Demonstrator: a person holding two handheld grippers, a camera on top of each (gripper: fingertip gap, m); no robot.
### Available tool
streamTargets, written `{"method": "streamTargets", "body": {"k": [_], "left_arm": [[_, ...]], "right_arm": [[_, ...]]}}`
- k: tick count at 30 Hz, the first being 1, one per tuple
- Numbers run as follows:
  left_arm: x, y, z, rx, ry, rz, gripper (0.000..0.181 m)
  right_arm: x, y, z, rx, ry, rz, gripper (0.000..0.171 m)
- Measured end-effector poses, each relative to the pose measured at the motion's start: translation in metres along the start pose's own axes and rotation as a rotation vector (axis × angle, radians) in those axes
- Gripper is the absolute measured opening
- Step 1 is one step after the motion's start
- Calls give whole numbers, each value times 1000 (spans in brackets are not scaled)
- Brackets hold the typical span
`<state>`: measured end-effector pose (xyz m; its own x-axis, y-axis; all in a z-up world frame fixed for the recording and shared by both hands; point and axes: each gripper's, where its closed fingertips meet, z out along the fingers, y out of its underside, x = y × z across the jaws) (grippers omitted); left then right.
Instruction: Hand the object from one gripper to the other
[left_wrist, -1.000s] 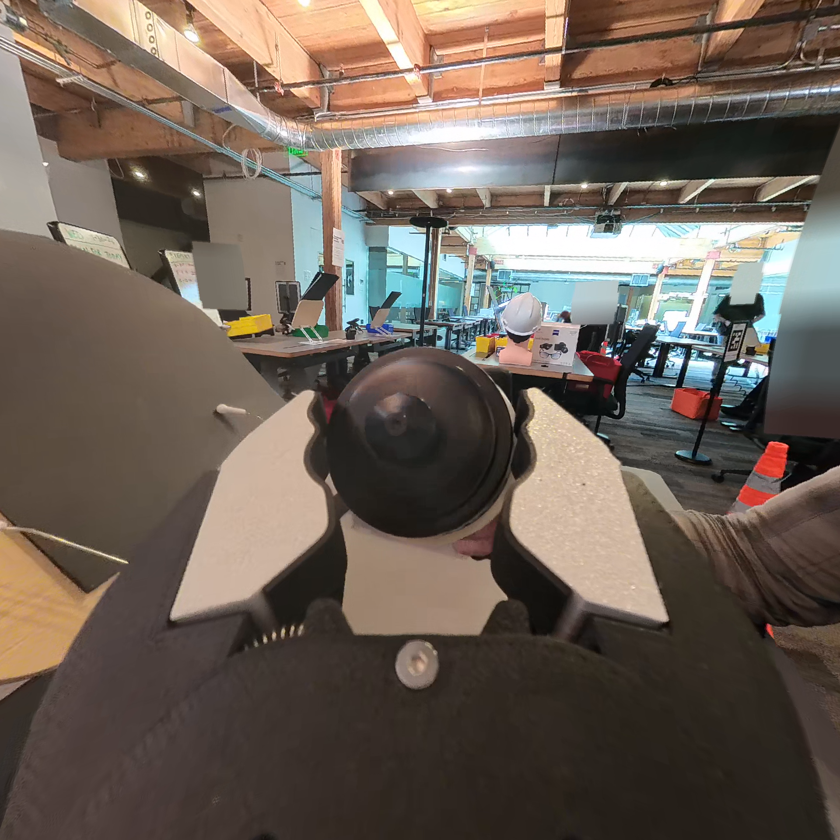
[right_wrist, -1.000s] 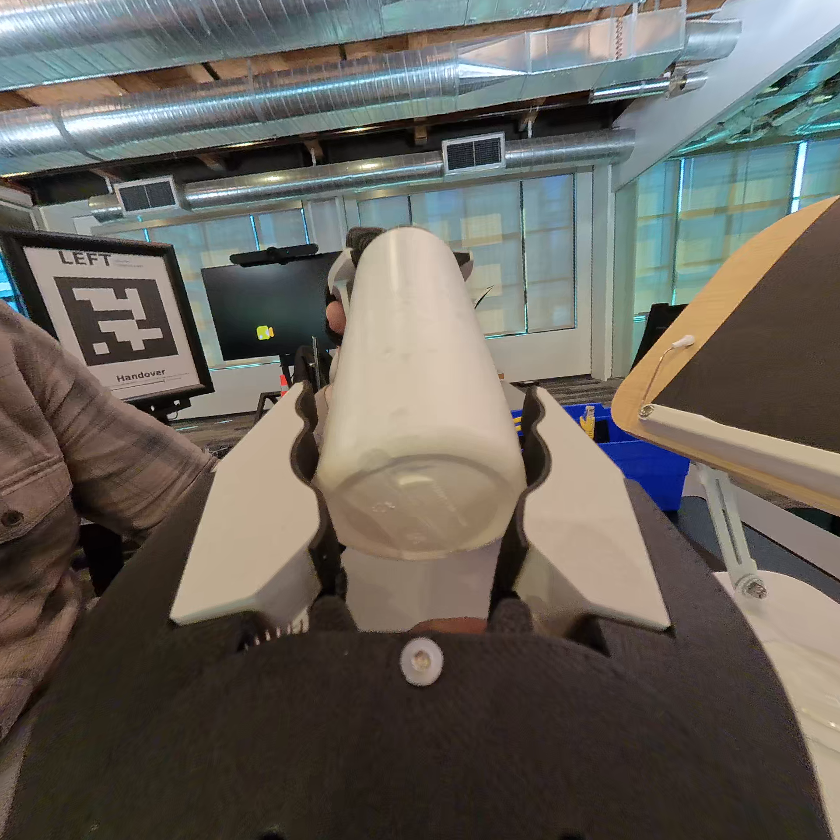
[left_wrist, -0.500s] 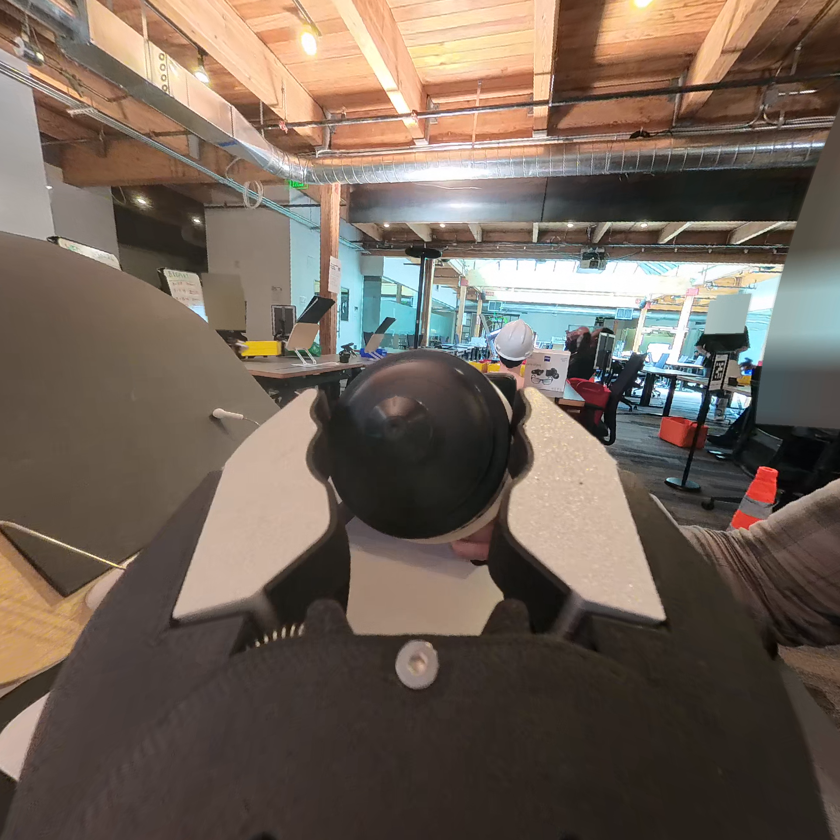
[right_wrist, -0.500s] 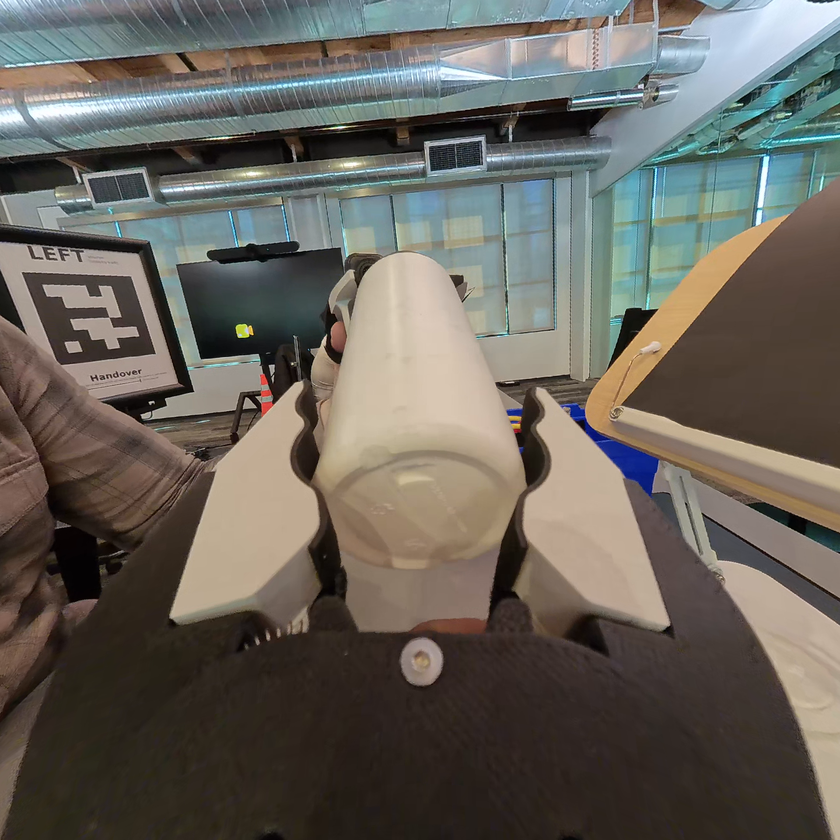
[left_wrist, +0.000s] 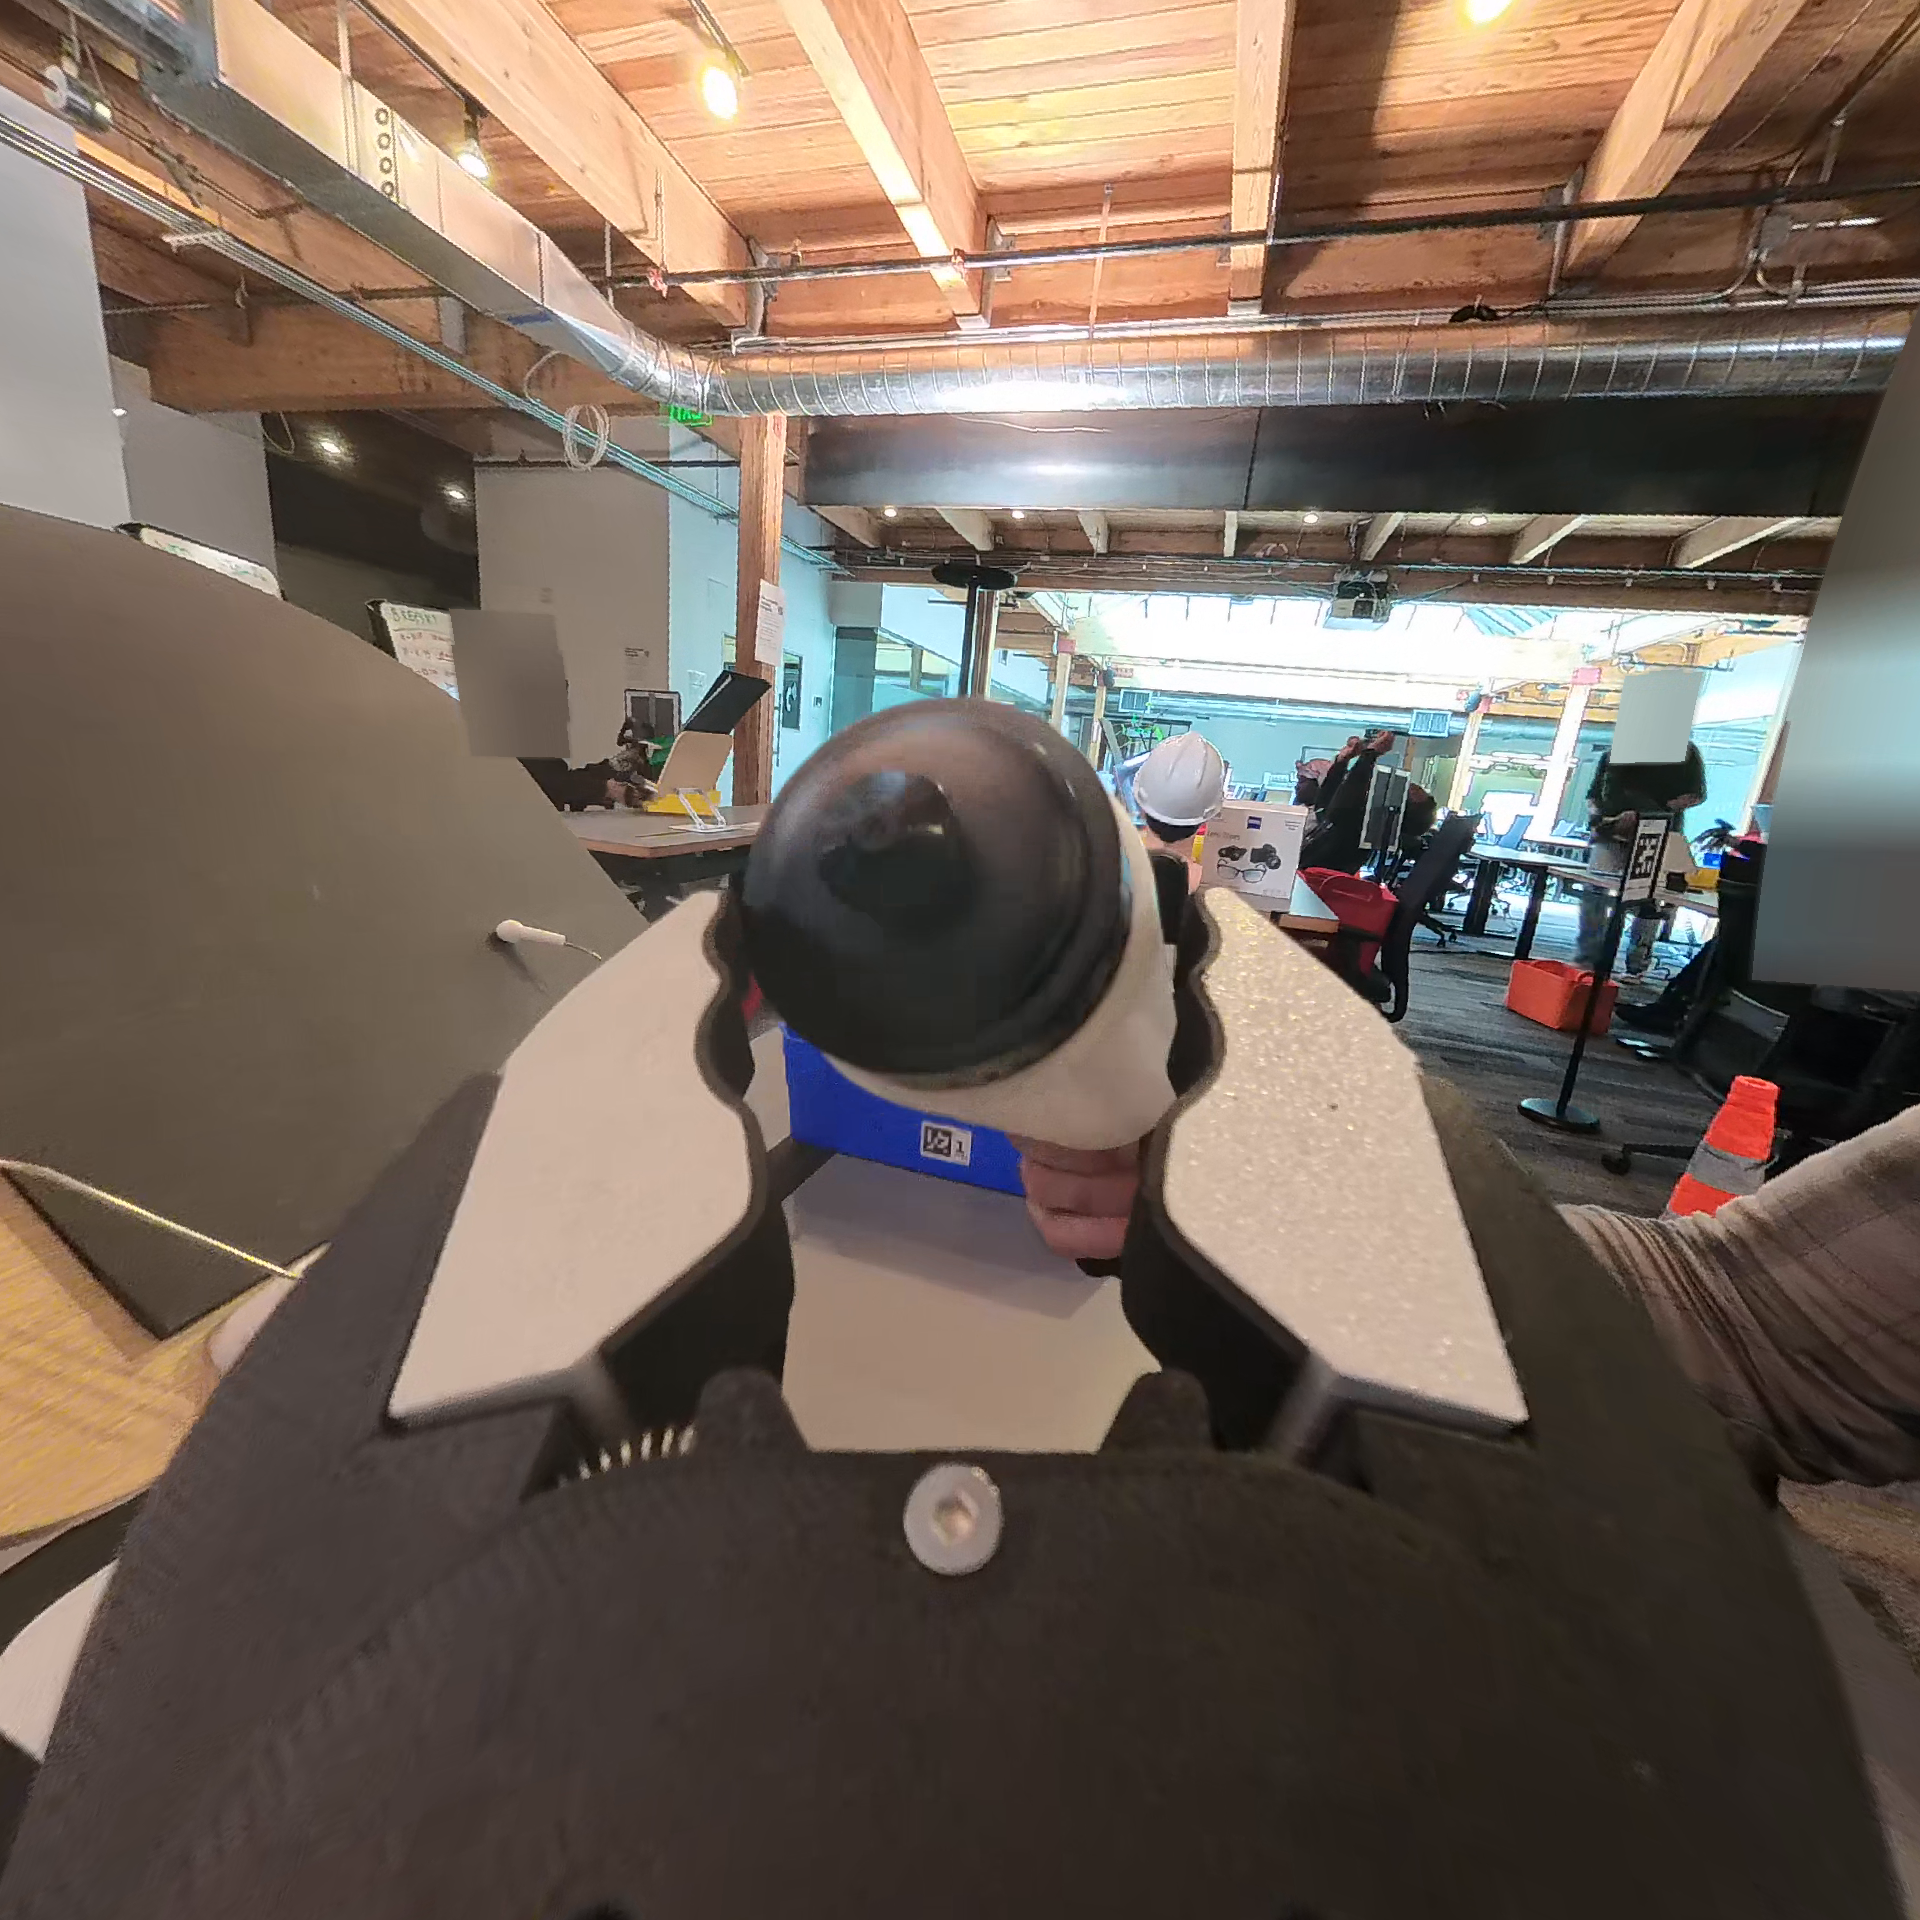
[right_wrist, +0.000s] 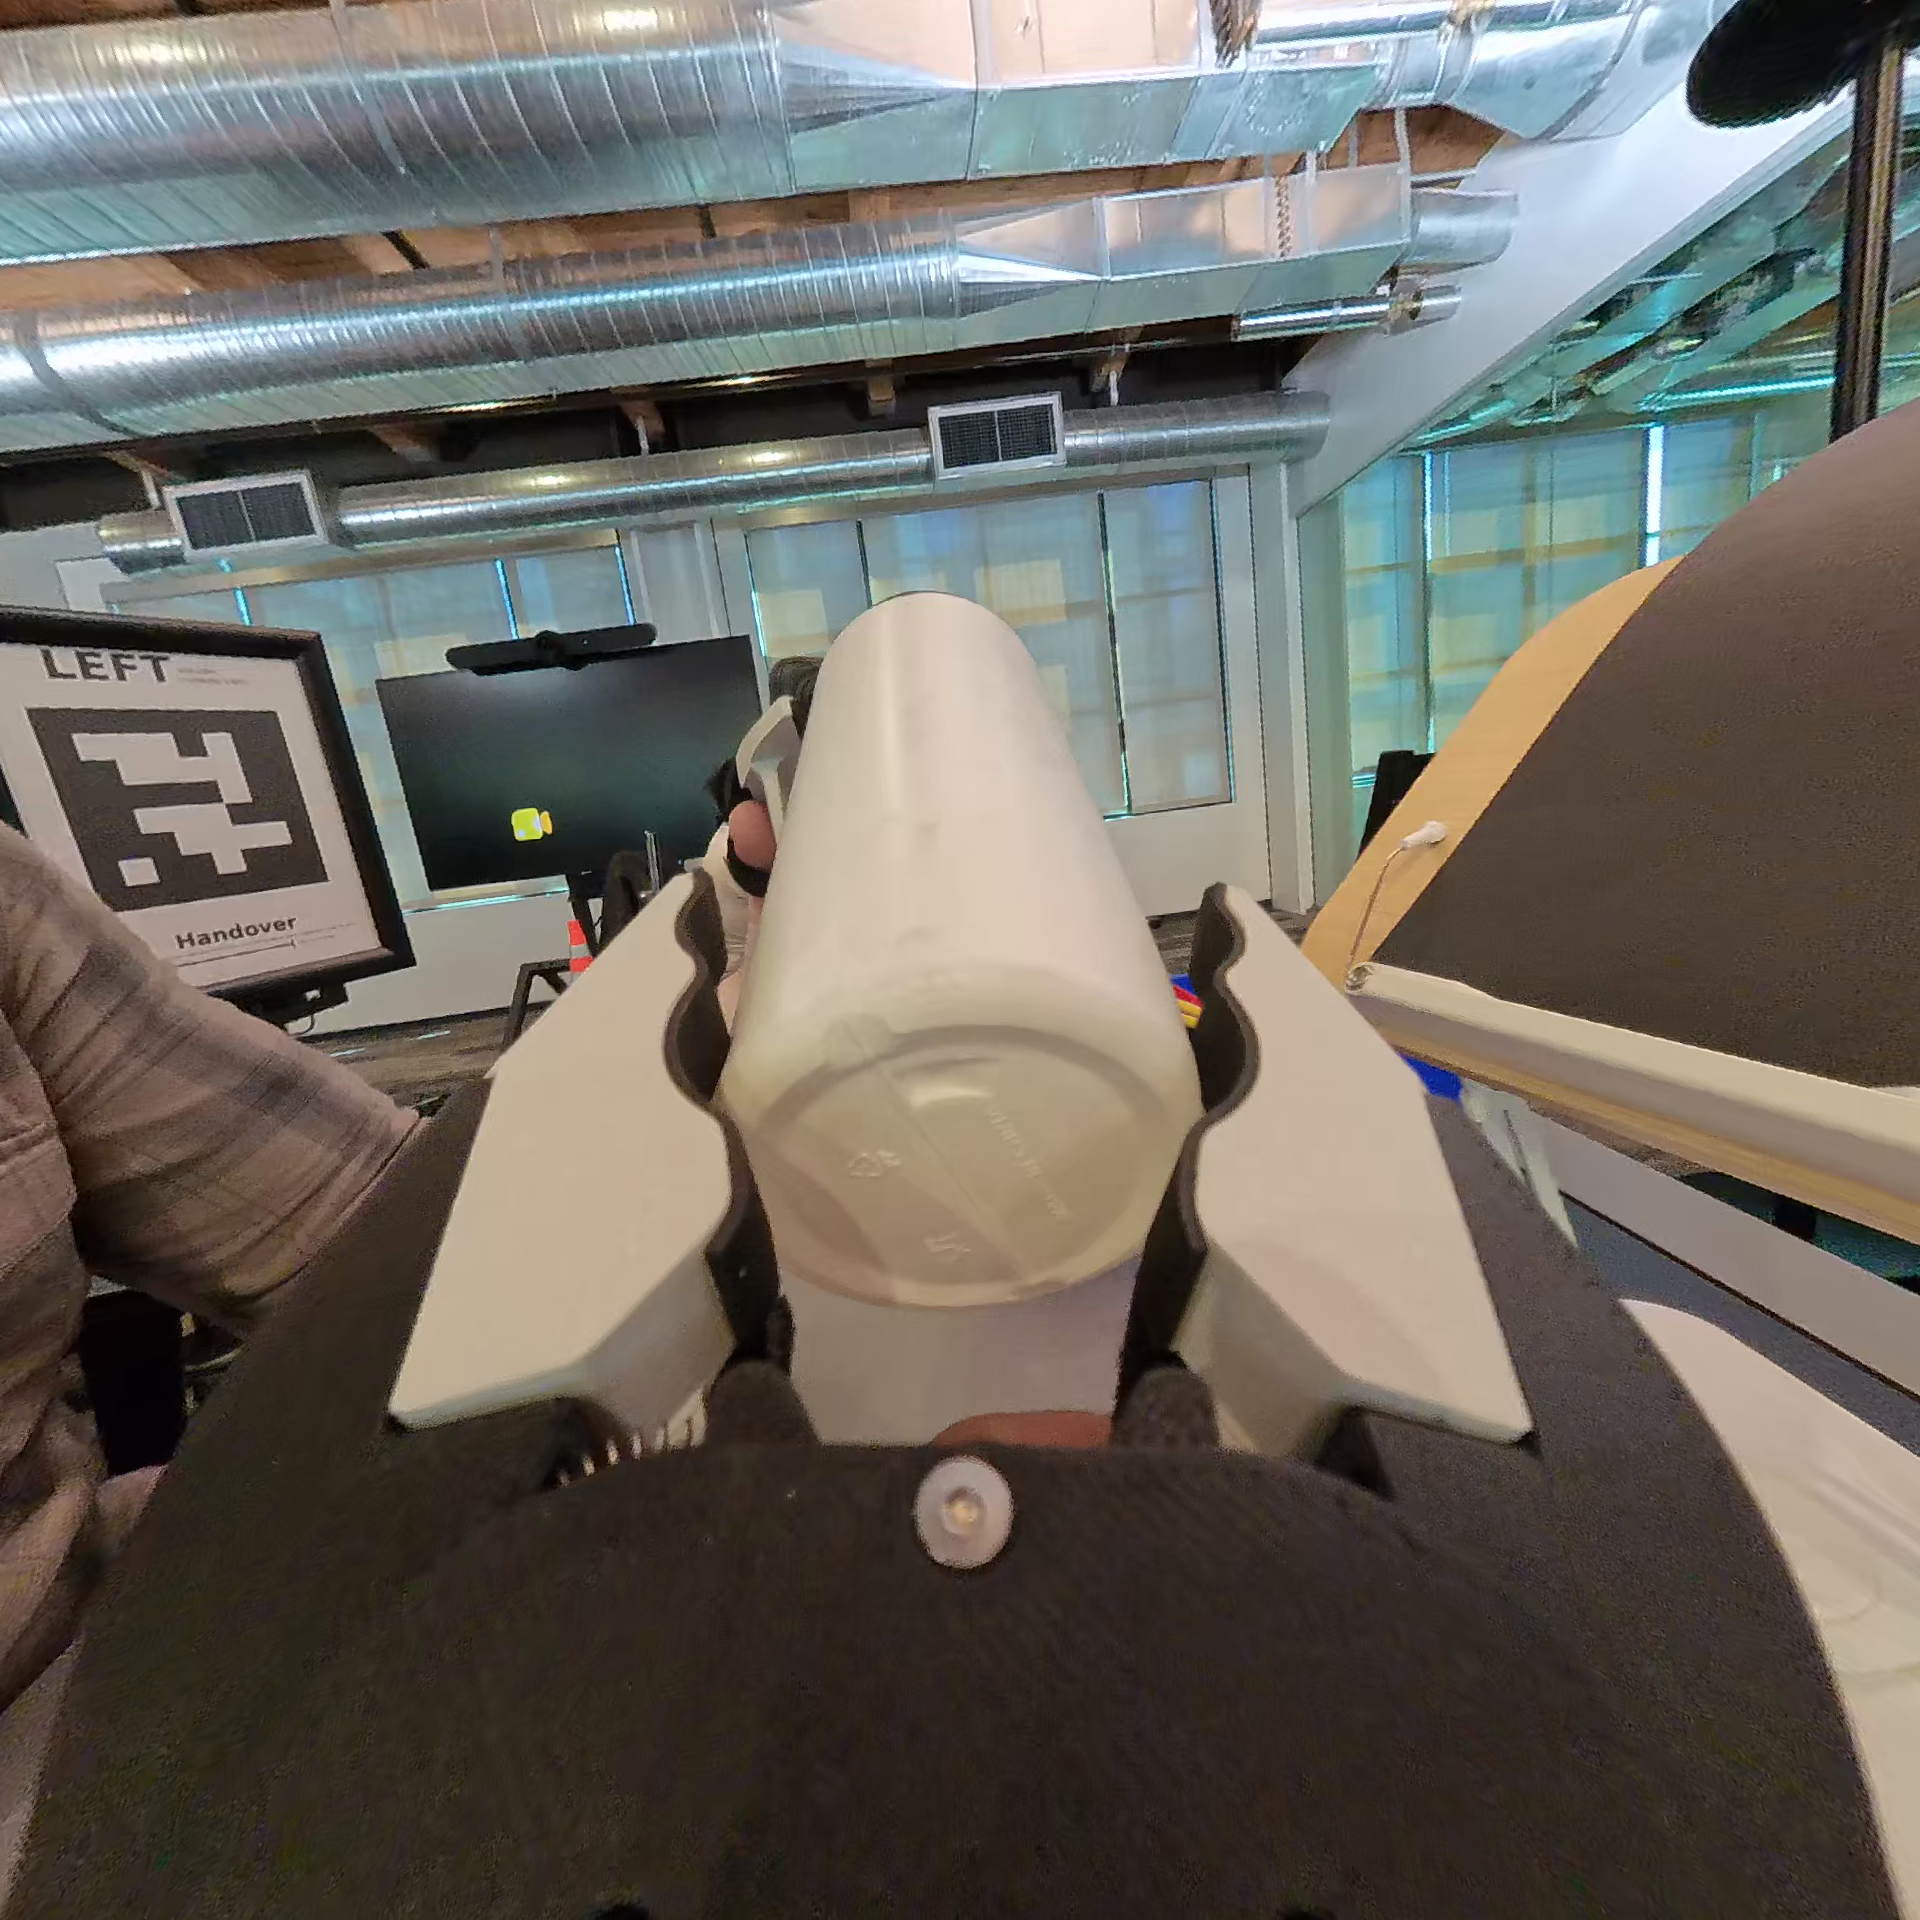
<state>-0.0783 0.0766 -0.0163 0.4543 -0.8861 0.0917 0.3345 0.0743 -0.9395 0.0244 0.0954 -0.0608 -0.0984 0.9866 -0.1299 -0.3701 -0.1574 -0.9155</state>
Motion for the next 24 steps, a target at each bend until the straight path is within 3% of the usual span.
{"method": "streamTargets", "body": {"k": [8, 15, 21, 24], "left_arm": [[-10, -5, -11, -73, -86, 136, 82], [2, -10, -18, -355, -257, 636, 93], [1, 23, 1, -593, -355, 1100, 96], [-1, 40, 18, -624, -397, 1200, 102]], "right_arm": [[6, -14, -16, -57, 49, -88, 89], [12, -16, -33, -252, 138, -221, 89], [22, -14, -44, -346, 202, -212, 89], [25, -10, -47, -398, 228, -191, 89]]}}
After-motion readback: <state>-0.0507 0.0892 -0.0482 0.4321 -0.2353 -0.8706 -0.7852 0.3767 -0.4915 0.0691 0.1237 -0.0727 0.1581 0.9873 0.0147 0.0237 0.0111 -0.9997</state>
